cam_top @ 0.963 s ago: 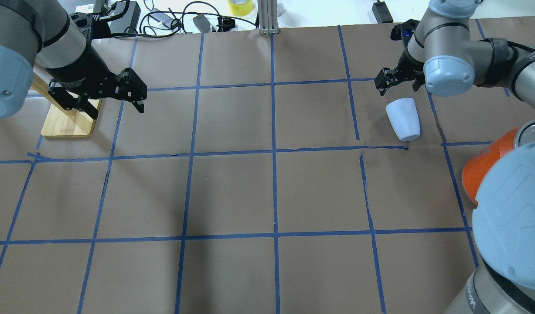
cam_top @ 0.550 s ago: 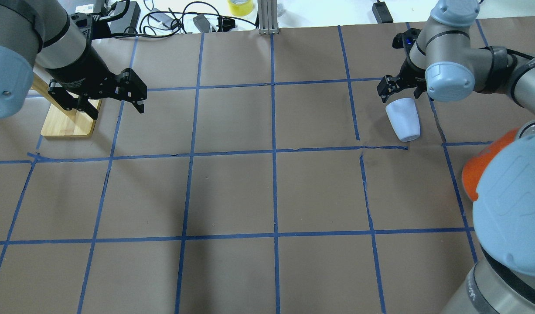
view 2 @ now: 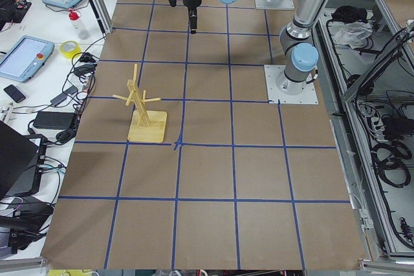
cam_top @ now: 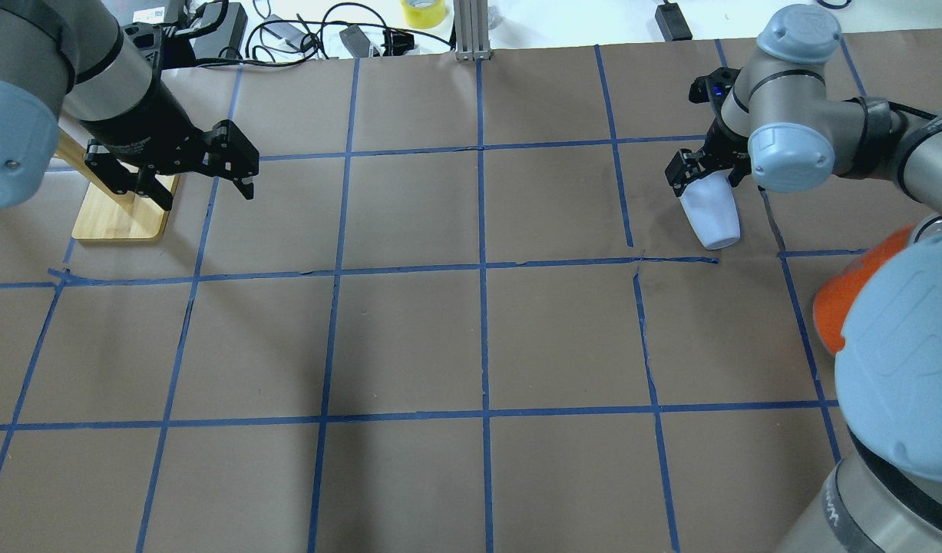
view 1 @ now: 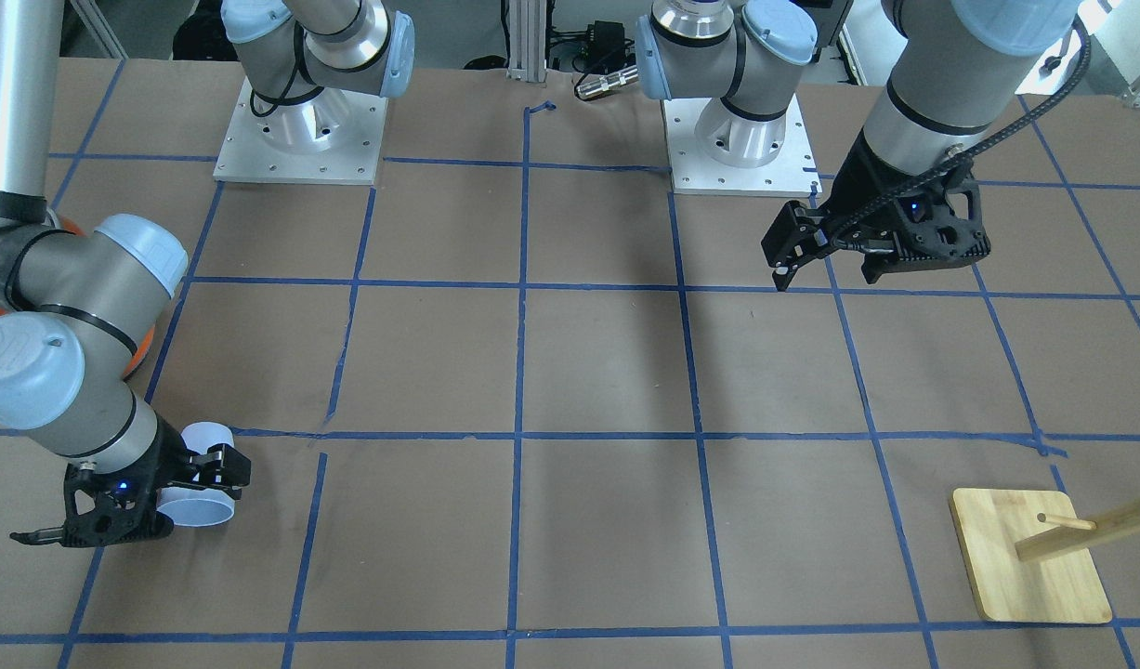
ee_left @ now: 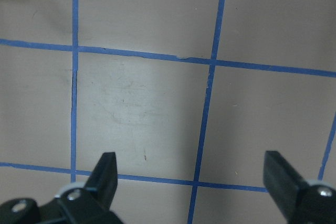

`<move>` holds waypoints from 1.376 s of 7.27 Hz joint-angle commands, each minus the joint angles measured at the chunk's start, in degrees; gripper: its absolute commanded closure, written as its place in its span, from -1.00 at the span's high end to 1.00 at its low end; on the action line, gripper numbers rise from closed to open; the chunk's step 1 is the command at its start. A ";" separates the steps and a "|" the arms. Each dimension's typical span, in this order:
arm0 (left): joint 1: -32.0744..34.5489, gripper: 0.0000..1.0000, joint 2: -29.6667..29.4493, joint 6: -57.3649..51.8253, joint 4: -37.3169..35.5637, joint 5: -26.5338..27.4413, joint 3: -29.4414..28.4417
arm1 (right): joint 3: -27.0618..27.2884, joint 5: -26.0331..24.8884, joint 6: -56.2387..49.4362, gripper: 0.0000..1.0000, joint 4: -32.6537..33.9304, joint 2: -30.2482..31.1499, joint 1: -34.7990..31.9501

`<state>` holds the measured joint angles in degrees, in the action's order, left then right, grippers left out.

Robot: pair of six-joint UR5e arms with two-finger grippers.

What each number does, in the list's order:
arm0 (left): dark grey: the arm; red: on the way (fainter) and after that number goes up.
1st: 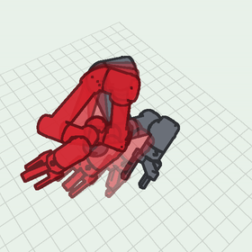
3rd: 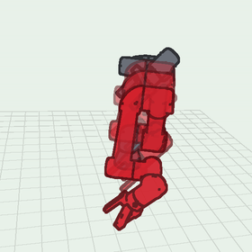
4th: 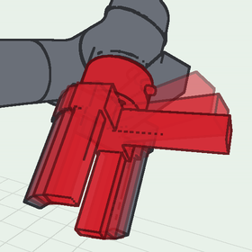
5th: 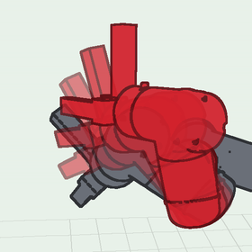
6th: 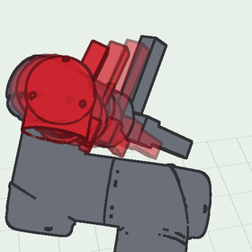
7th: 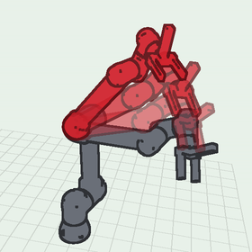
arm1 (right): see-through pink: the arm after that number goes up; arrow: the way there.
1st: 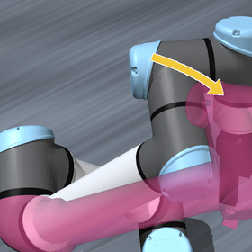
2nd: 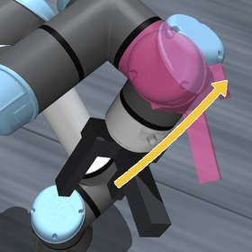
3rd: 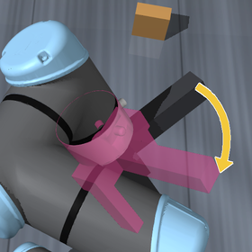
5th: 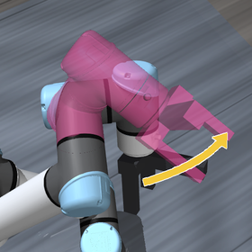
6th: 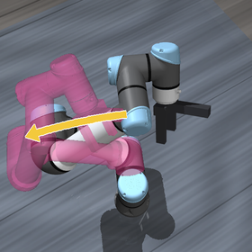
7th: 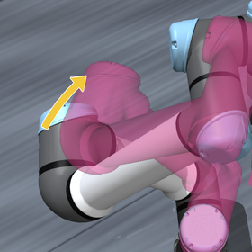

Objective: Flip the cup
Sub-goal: 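Close the right gripper on the white cup and lift it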

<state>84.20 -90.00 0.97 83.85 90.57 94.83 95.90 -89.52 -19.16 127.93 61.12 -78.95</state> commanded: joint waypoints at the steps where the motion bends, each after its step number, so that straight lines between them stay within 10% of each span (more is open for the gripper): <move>1: 0.00 1.00 0.00 0.00 0.00 -0.04 0.00 | 0.51 -0.30 -0.70 1.00 1.70 -1.00 0.02; 8: 0.00 1.00 -0.18 0.09 -0.18 -0.04 0.00 | 1.39 -2.32 -10.19 1.00 2.58 -1.09 0.02; 10: 0.00 1.00 0.17 0.44 -0.18 -0.22 -0.09 | 1.31 -2.24 -10.20 -0.08 2.58 -1.09 0.02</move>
<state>84.20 -90.13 1.31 83.65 90.45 94.82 97.25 -91.68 -29.15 130.58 60.01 -78.93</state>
